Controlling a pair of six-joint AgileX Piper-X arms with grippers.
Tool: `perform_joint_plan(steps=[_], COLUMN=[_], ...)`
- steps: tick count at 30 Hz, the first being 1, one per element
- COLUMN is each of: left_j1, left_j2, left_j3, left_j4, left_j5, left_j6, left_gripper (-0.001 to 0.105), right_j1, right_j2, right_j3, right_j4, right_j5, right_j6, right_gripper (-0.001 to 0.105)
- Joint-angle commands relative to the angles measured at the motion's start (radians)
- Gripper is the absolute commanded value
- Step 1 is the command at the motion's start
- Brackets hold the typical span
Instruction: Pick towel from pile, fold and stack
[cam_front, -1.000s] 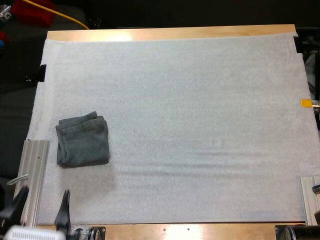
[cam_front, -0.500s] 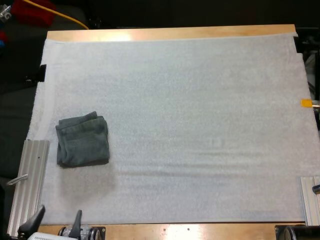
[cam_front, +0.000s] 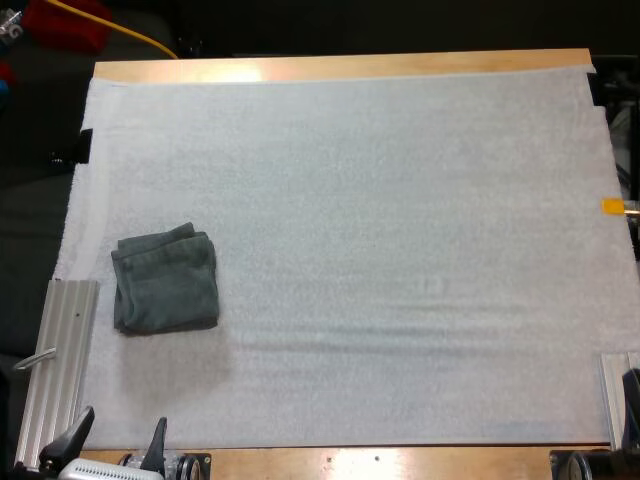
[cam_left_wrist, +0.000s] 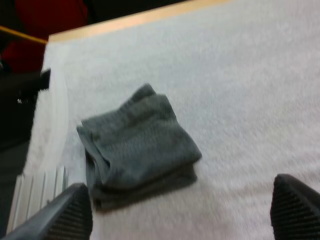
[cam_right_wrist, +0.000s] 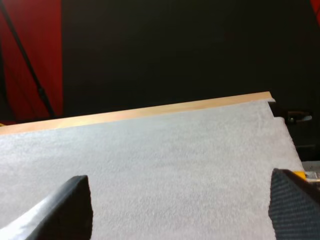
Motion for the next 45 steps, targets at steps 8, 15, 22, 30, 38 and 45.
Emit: perform_joint_plan(steps=[8, 15, 22, 30, 38, 45], left_j1=[-0.005, -0.005, -0.005, -0.005, -0.005, -0.005], left_j2=[-0.139, -0.137, -0.134, -0.134, -0.134, -0.134], left_j3=[0.137, 0.308, 0.395, 0.410, 0.417, 0.420], left_j4=[-0.165, -0.317, -0.370, -0.415, -0.430, -0.439], left_j5=[0.040, 0.110, 0.163, 0.165, 0.165, 0.165], left_j6=[0.007, 0.009, 0.009, 0.009, 0.009, 0.009], left_gripper=[0.071, 0.071, 0.071, 0.071, 0.071, 0.071], right_j1=[-0.004, -0.004, -0.004, -0.004, -0.004, -0.004], right_j2=[-0.038, -0.038, -0.038, -0.036, -0.036, -0.036], right_j3=[0.144, 0.235, 0.288, 0.333, 0.367, 0.367], right_j4=[-0.135, -0.142, -0.140, -0.140, -0.134, -0.134], right_j5=[0.001, 0.001, 0.001, 0.001, -0.002, -0.002], right_j6=[-0.005, -0.005, -0.005, -0.005, -0.005, -0.005], right_gripper=[0.071, 0.071, 0.071, 0.071, 0.071, 0.071])
